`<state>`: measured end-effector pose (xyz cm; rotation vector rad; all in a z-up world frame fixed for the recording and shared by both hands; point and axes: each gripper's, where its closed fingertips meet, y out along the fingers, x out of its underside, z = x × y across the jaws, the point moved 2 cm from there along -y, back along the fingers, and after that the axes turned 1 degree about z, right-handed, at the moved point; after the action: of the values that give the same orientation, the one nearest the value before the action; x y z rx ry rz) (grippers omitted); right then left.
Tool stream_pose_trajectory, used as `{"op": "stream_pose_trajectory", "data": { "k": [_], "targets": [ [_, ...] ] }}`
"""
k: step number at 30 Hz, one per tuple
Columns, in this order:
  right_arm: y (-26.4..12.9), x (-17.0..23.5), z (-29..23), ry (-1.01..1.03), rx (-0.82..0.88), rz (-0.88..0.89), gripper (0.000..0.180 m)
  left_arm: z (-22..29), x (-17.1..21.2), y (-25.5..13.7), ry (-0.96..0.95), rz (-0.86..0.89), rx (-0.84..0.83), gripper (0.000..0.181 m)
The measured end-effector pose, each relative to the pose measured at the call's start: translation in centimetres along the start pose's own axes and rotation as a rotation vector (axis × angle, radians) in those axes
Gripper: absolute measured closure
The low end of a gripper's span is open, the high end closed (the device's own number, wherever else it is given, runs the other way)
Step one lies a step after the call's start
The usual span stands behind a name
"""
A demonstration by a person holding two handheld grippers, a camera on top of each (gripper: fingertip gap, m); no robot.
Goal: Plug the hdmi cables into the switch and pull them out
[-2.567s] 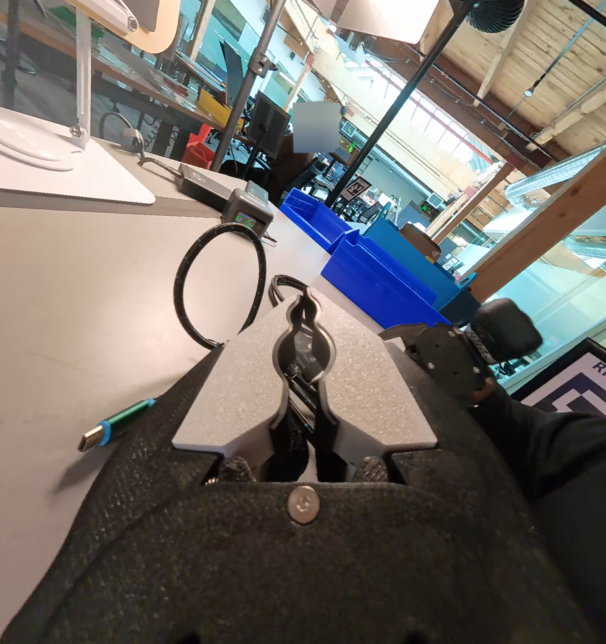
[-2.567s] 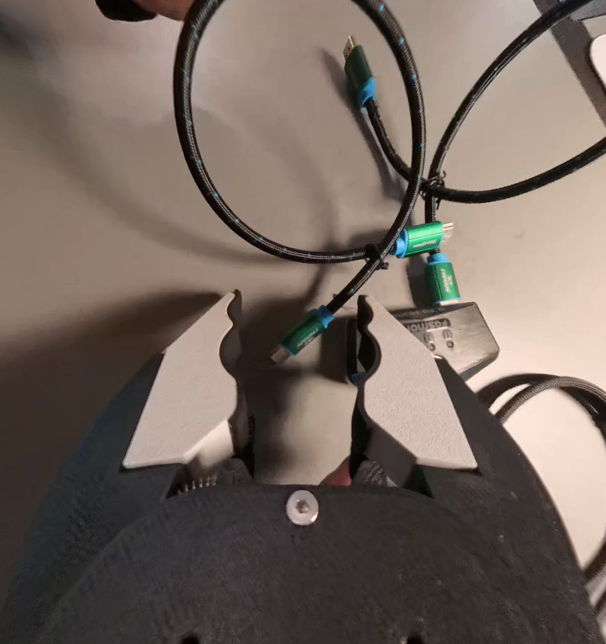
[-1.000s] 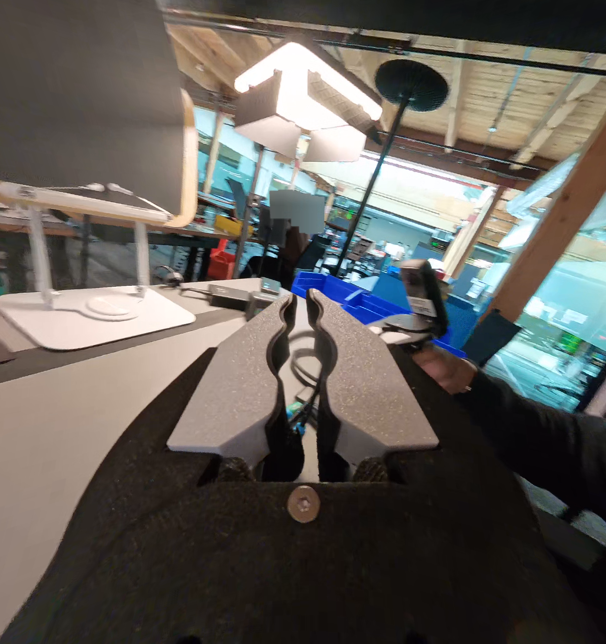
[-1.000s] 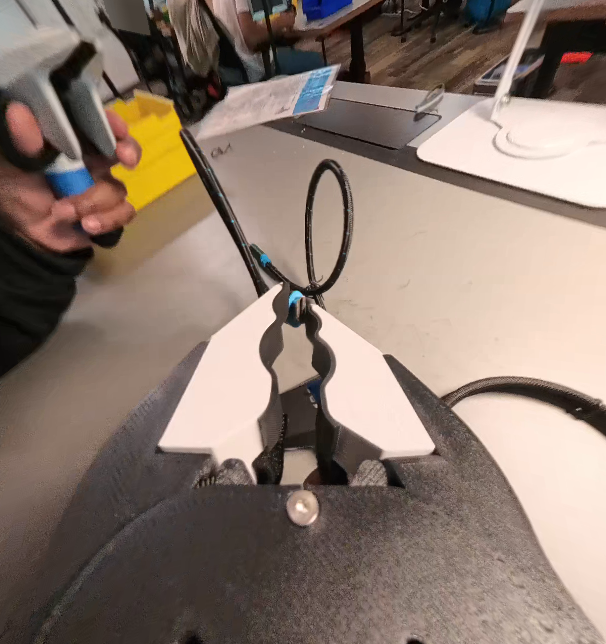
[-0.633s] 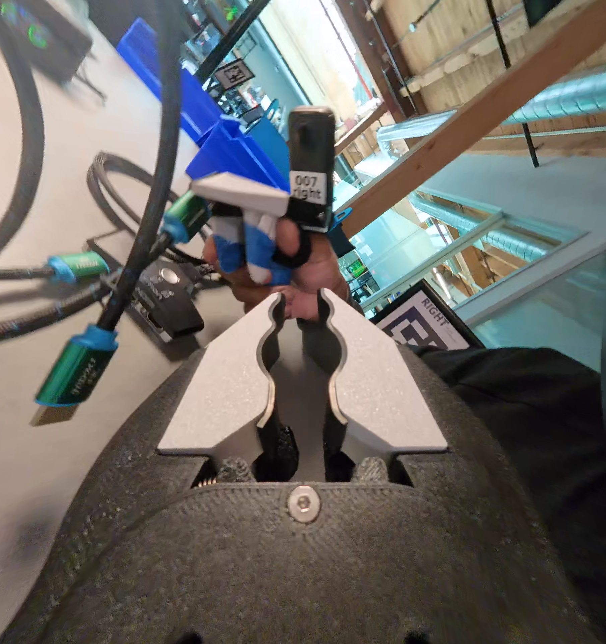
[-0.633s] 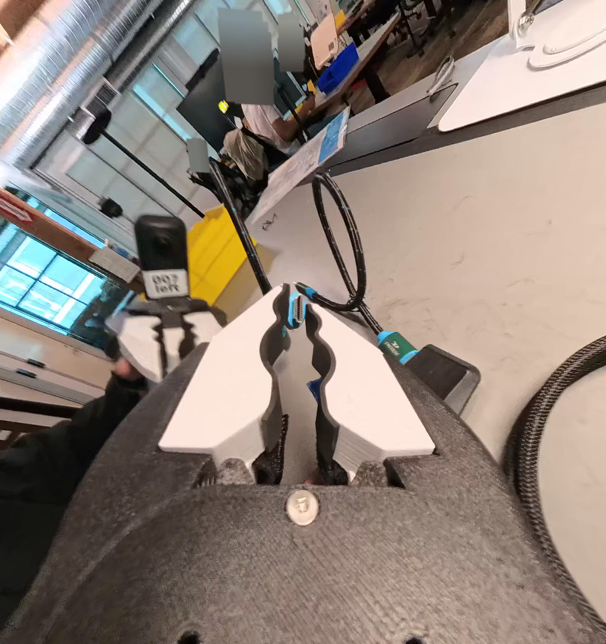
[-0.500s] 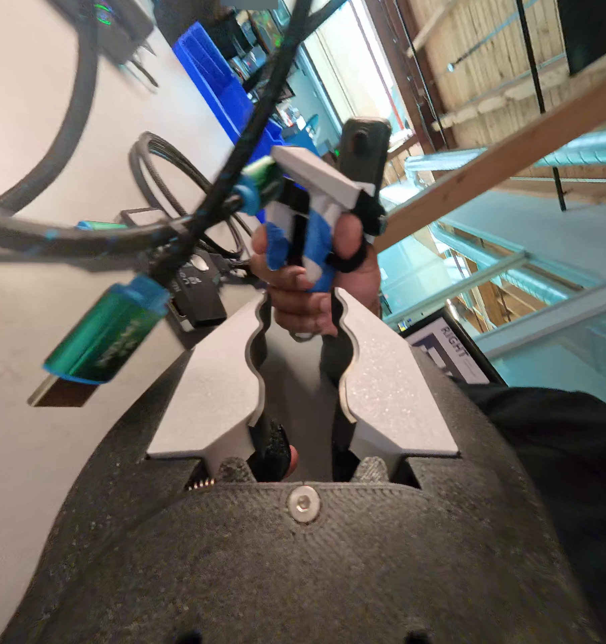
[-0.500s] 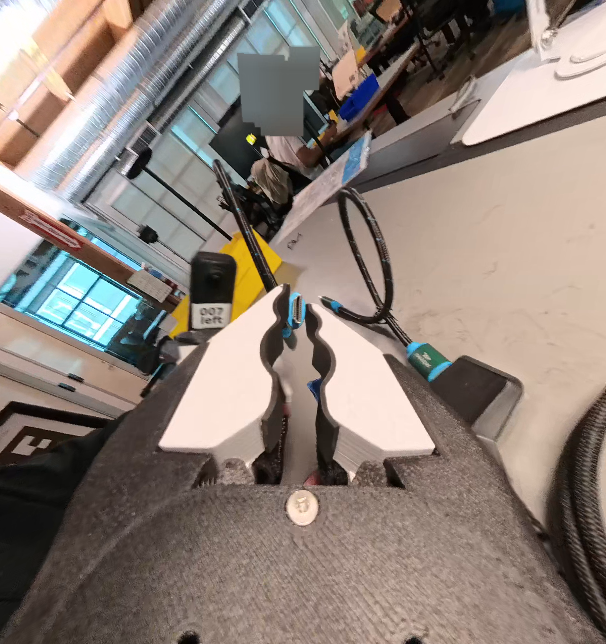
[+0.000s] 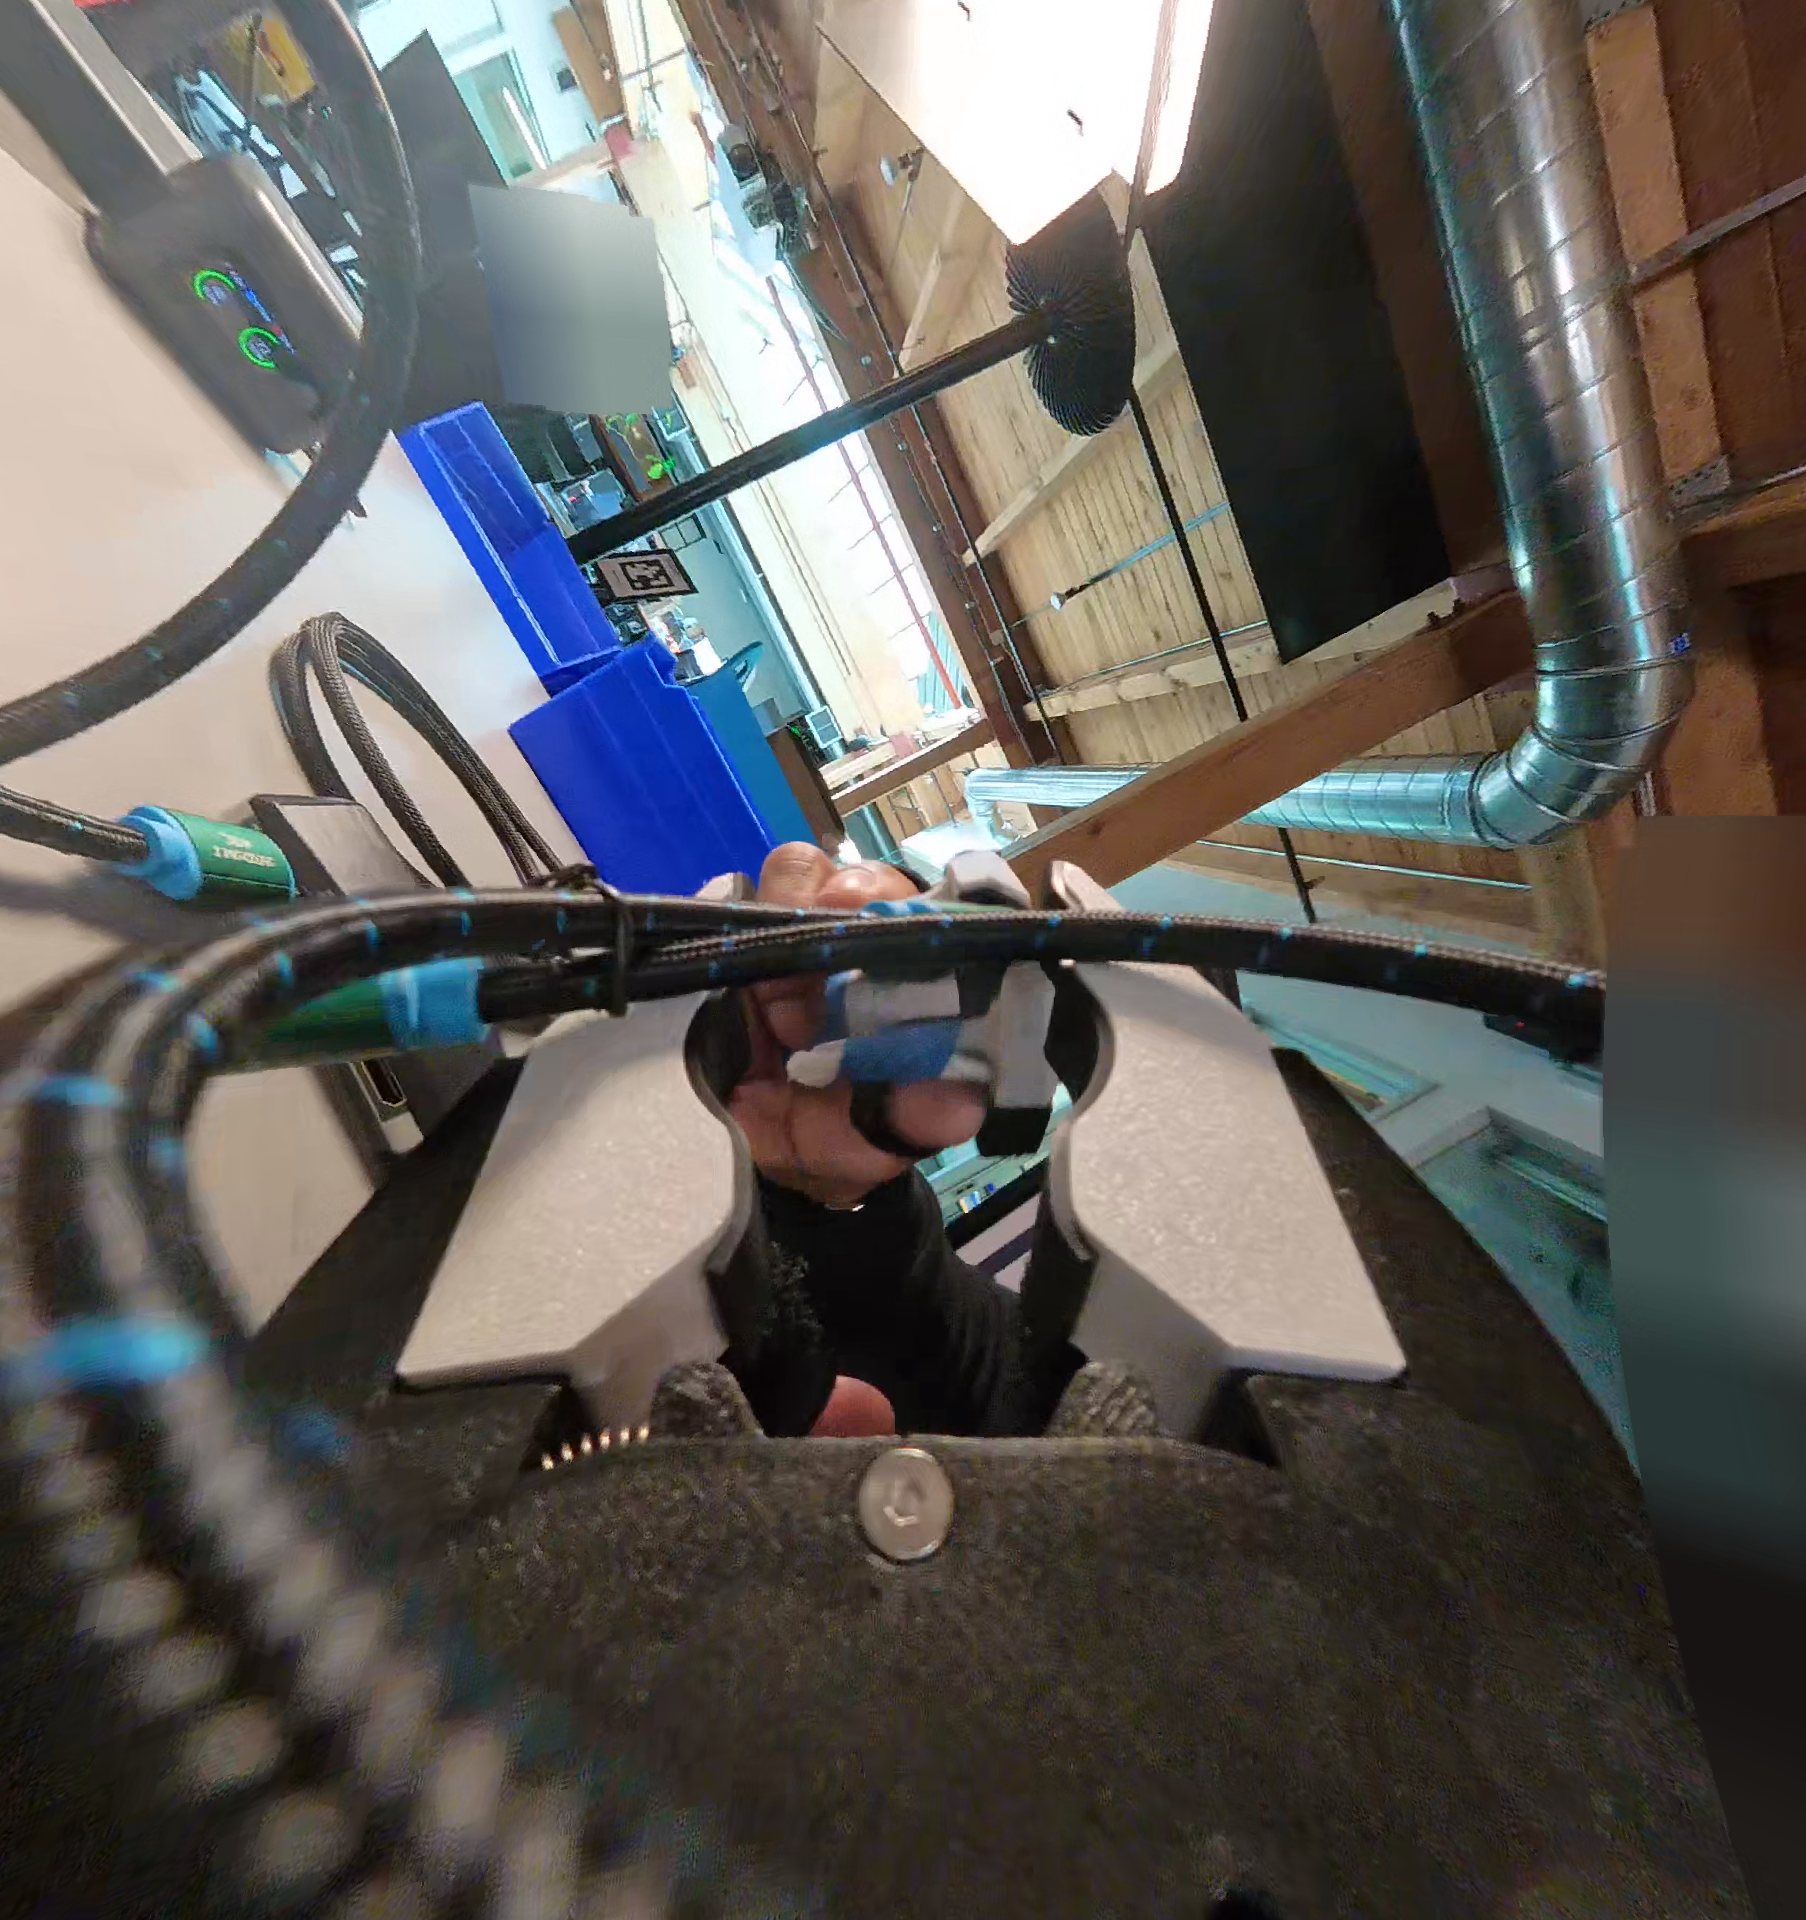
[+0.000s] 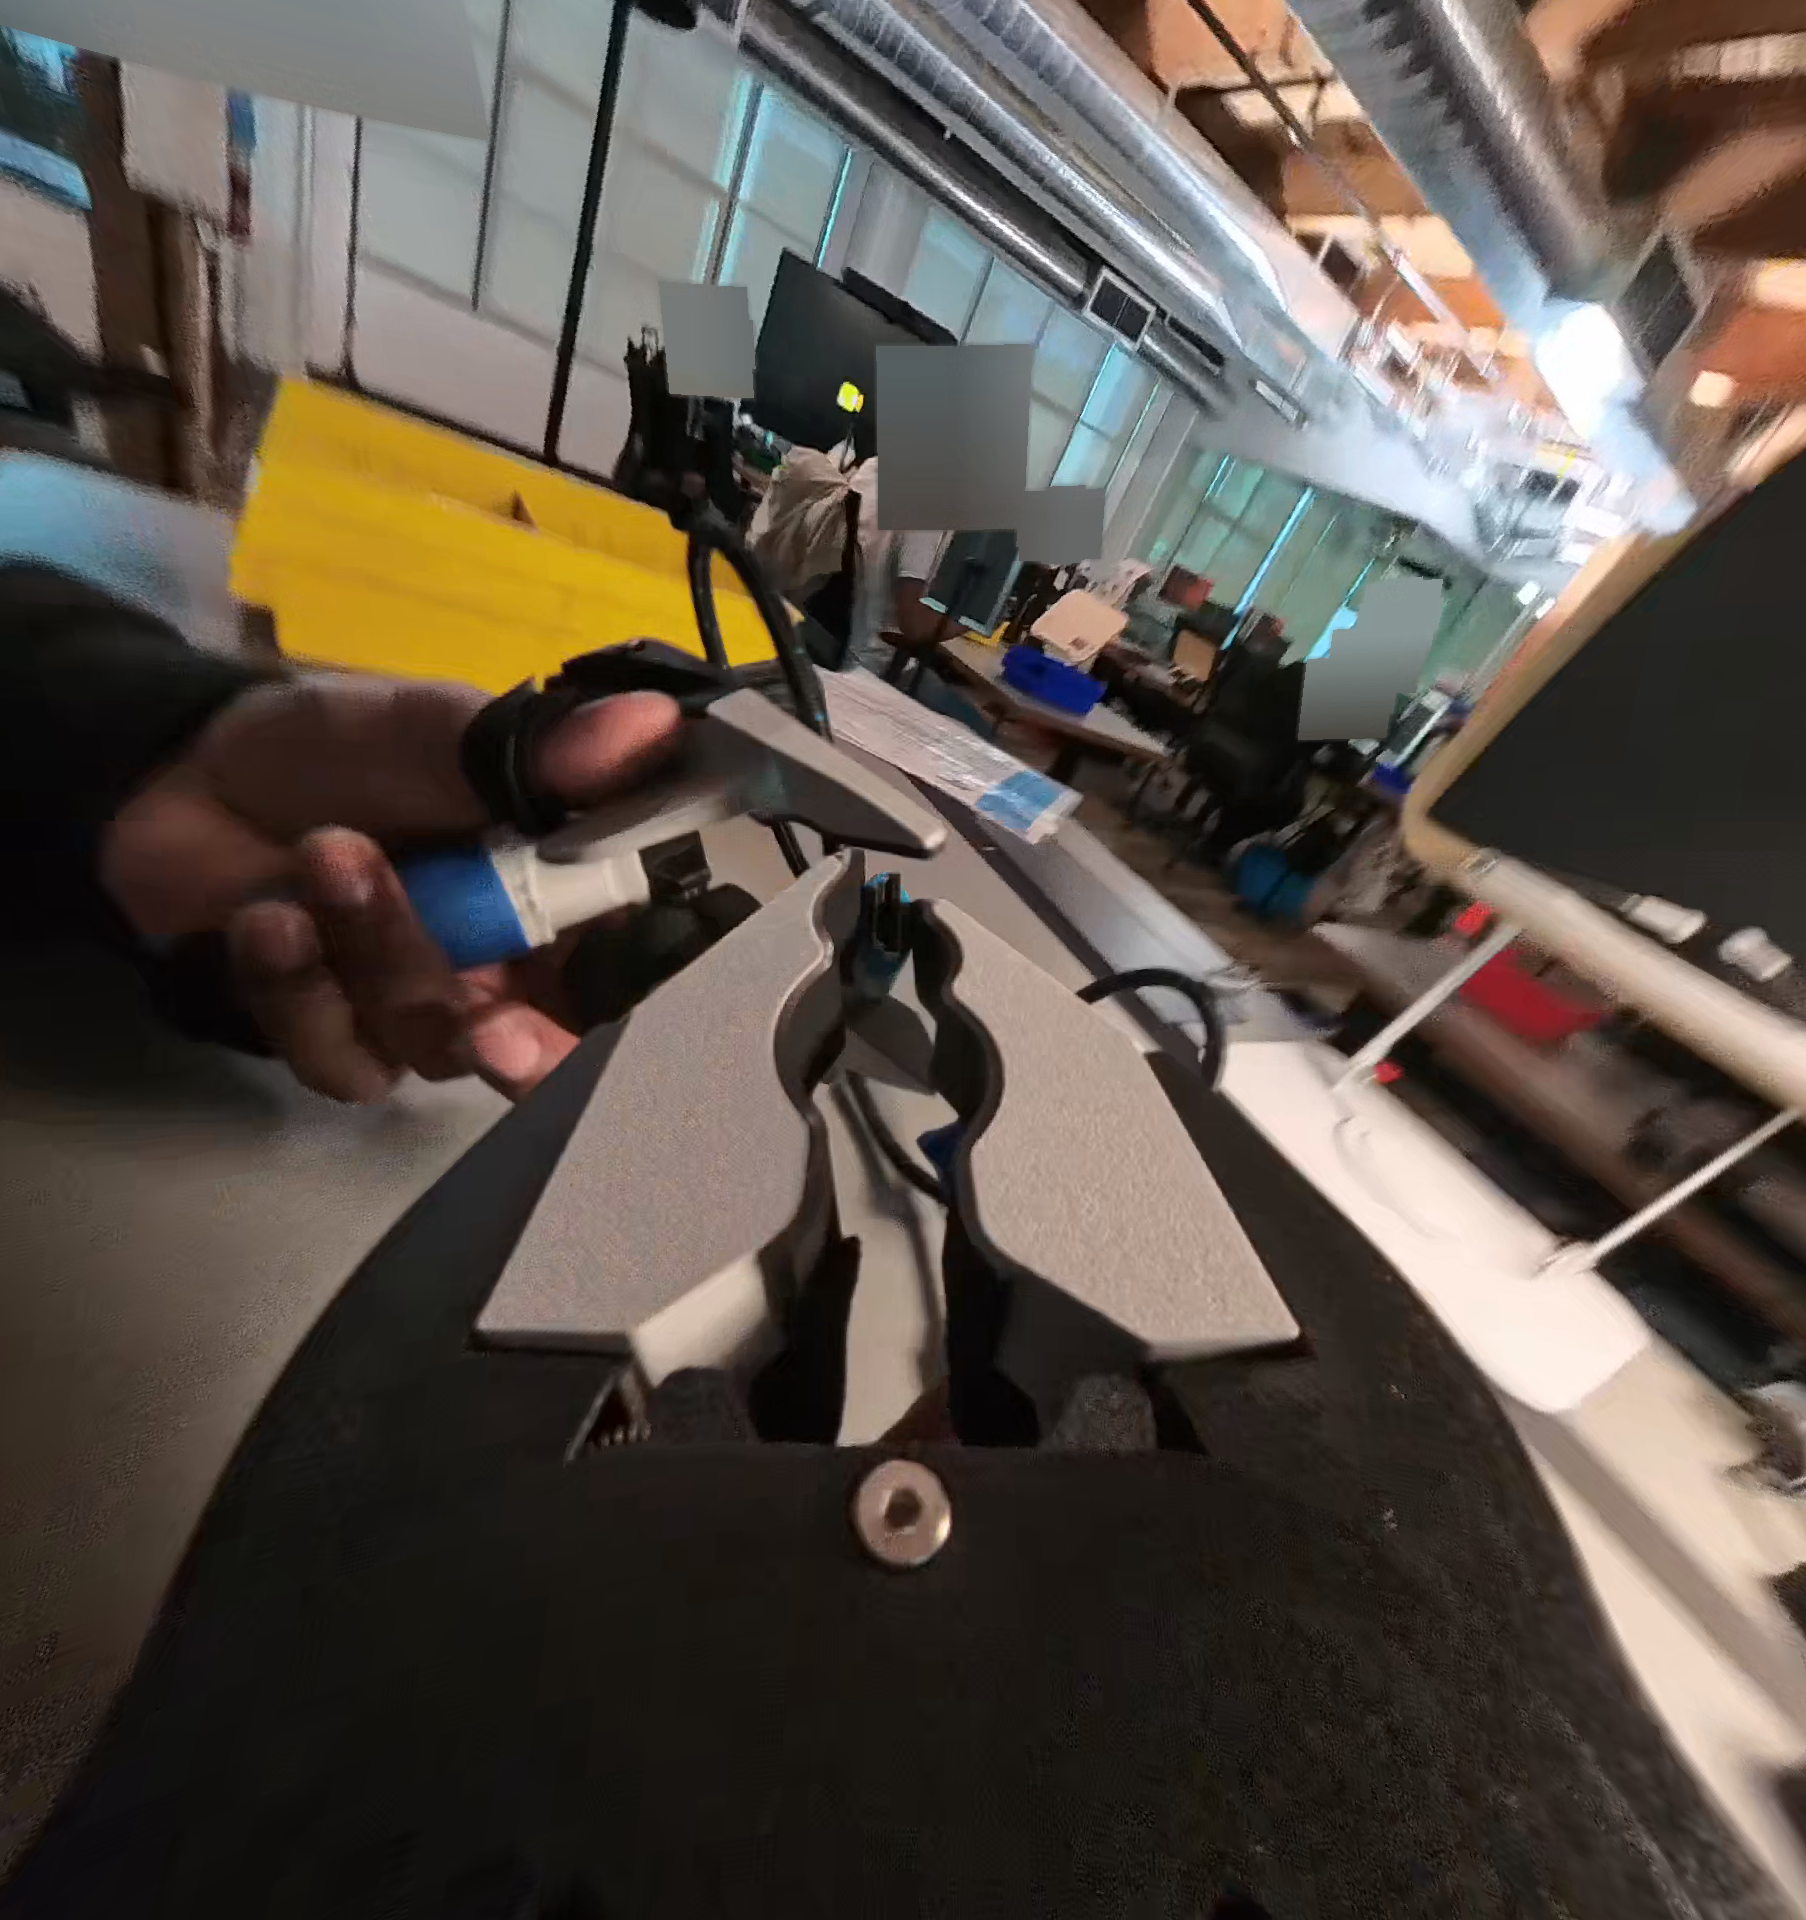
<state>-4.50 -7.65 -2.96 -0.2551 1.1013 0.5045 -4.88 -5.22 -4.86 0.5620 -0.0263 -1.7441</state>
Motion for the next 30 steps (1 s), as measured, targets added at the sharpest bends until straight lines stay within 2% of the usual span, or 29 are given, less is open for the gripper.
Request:
{"op": "stream_pose_trajectory", "data": {
  "k": [3,5,8,11,14,17,20,23,25,28,30],
  "targets": [
    [0.0,0.0,-0.8,-0.196,0.009,-0.016,0.170,-0.2,-0.1,-0.2,-0.025,0.016,-0.001,0.135],
    [0.0,0.2,-1.1,-0.271,0.013,-0.026,0.170,-0.6,-0.3,-0.5,-0.010,0.023,-0.031,0.150],
    [0.1,0.5,-1.3,-0.301,0.025,-0.054,0.171,-0.9,-0.9,-0.9,0.040,0.059,-0.065,0.170],
    [0.3,0.6,-1.5,-0.238,0.026,-0.070,0.166,-0.6,-1.8,-1.5,0.115,0.102,-0.078,0.174],
    [0.6,0.9,-1.2,-0.012,-0.002,-0.111,0.151,-0.3,-2.8,-2.0,0.221,0.121,-0.082,0.175],
    [1.1,1.4,-1.2,0.384,-0.083,-0.144,0.139,0.2,-3.1,-2.1,0.345,0.094,-0.060,0.175],
    [1.3,1.0,-1.9,0.766,-0.232,-0.095,0.136,1.2,-2.8,-2.1,0.420,0.050,0.014,0.175],
    [1.1,0.2,-1.7,1.058,-0.325,-0.001,0.132,2.3,-2.5,-2.2,0.485,0.001,0.089,0.175],
    [1.2,-0.1,-1.8,1.191,-0.386,0.040,0.131,2.6,-2.1,-2.3,0.517,-0.044,0.130,0.175],
    [1.6,0.1,-2.6,1.255,-0.422,0.028,0.135,2.9,-1.7,-2.5,0.550,-0.080,0.167,0.175],
    [1.8,0.2,-3.2,1.253,-0.432,0.004,0.151,3.1,-1.4,-2.5,0.550,-0.093,0.189,0.175]
  ]
}}
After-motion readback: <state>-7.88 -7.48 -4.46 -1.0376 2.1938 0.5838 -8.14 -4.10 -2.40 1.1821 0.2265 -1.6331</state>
